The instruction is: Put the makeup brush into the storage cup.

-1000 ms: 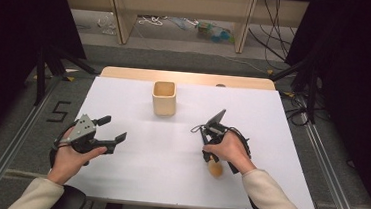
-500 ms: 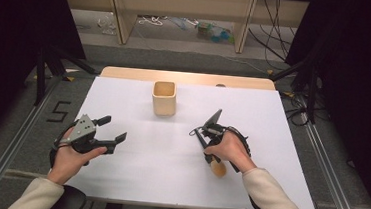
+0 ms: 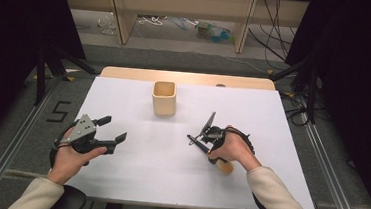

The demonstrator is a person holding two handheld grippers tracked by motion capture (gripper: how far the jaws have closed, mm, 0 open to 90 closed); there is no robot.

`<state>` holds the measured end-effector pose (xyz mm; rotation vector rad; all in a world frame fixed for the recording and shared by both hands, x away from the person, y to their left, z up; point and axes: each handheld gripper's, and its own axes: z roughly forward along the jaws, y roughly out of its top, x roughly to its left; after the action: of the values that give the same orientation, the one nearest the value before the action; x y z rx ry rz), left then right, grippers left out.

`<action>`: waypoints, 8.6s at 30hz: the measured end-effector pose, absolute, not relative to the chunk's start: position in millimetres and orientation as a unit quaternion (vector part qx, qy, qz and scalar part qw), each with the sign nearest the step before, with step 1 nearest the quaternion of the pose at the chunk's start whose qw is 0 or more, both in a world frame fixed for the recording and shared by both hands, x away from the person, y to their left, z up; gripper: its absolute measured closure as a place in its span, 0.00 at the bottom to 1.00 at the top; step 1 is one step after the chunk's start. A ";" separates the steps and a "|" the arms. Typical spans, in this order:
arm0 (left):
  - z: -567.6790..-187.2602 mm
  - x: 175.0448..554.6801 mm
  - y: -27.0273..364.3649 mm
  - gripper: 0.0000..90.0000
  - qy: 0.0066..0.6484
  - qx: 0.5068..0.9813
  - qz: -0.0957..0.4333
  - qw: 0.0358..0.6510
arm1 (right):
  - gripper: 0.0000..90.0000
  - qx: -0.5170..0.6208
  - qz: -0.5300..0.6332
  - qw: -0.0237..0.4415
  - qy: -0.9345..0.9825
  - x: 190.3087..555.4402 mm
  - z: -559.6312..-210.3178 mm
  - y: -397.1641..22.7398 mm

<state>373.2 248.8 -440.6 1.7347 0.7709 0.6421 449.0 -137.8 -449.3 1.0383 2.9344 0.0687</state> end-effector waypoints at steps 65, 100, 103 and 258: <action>-464.1 365.7 130.5 0.35 0.139 0.849 0.124 0.495 | 0.69 -0.108 0.015 0.048 0.993 416.3 -415.4 -110.4; -475.3 379.6 100.4 0.41 0.104 0.871 0.114 0.466 | 0.69 -0.095 0.028 0.052 0.994 413.7 -410.2 -104.1; -476.6 380.2 97.2 0.42 0.104 0.871 0.110 0.468 | 0.69 -0.104 0.024 0.052 0.993 414.8 -409.5 -103.7; -465.5 391.7 86.6 0.83 0.126 0.851 0.155 0.485 | 0.19 0.180 0.416 0.151 0.878 422.4 -378.9 -194.9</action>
<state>391.7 86.6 -465.5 2.0721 0.3079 0.3785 422.4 -194.9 -378.9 0.5173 2.5214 1.1954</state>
